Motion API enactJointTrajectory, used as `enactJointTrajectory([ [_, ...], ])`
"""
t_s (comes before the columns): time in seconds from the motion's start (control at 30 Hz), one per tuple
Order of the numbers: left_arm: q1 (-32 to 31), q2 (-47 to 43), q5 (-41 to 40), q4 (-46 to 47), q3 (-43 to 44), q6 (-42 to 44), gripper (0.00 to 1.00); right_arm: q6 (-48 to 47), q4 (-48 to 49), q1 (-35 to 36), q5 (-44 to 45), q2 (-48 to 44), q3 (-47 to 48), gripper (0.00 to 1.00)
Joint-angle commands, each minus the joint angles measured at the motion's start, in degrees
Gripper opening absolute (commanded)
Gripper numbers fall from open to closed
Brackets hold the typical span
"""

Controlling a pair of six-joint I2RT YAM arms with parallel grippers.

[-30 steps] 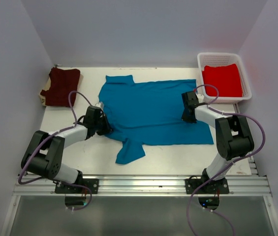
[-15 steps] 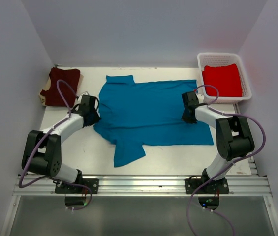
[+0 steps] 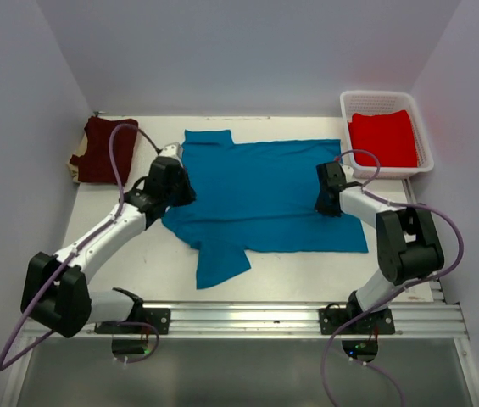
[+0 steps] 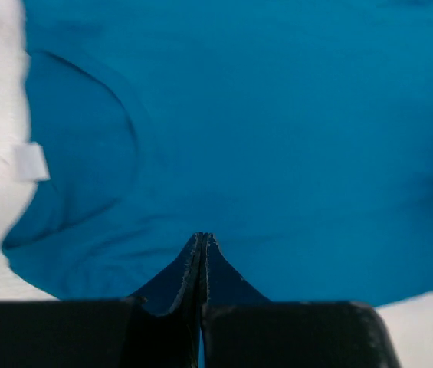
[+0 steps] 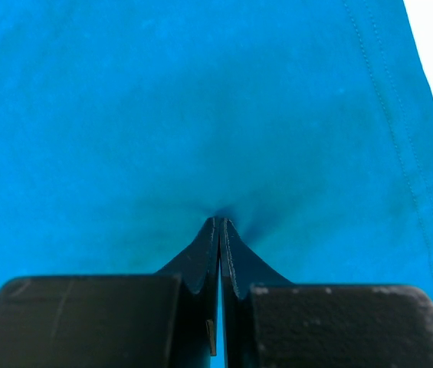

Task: Fold and stack the t-shirts
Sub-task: Flatten out the tshirt

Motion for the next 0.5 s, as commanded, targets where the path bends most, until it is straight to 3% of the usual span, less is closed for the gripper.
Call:
enactJointTrajectory([
  [0.0,-8.0,-3.5,4.8,0.3,-6.0,-1.9,0.00,-0.7,0.2,-0.2,-1.1,-3.1,-0.8,0.00],
  [0.2,-21.5,-3.5,-0.7,-0.8,-12.5,-6.2,0.00,-0.9,3.7,0.5,-4.8,-8.4,-2.6,0.00],
  [0.3,-21.8,-2.1,-7.2,0.1,-12.7,-6.0,0.00,-1.2,4.9,0.9,-5.4,-10.6,-2.3,0.00],
  [0.47,-21.7,-0.3,-16.1,3.4,-4.6,-2.4,0.00,-2.7,2.0,0.9,-3.1,-8.9,1.8,0.00],
])
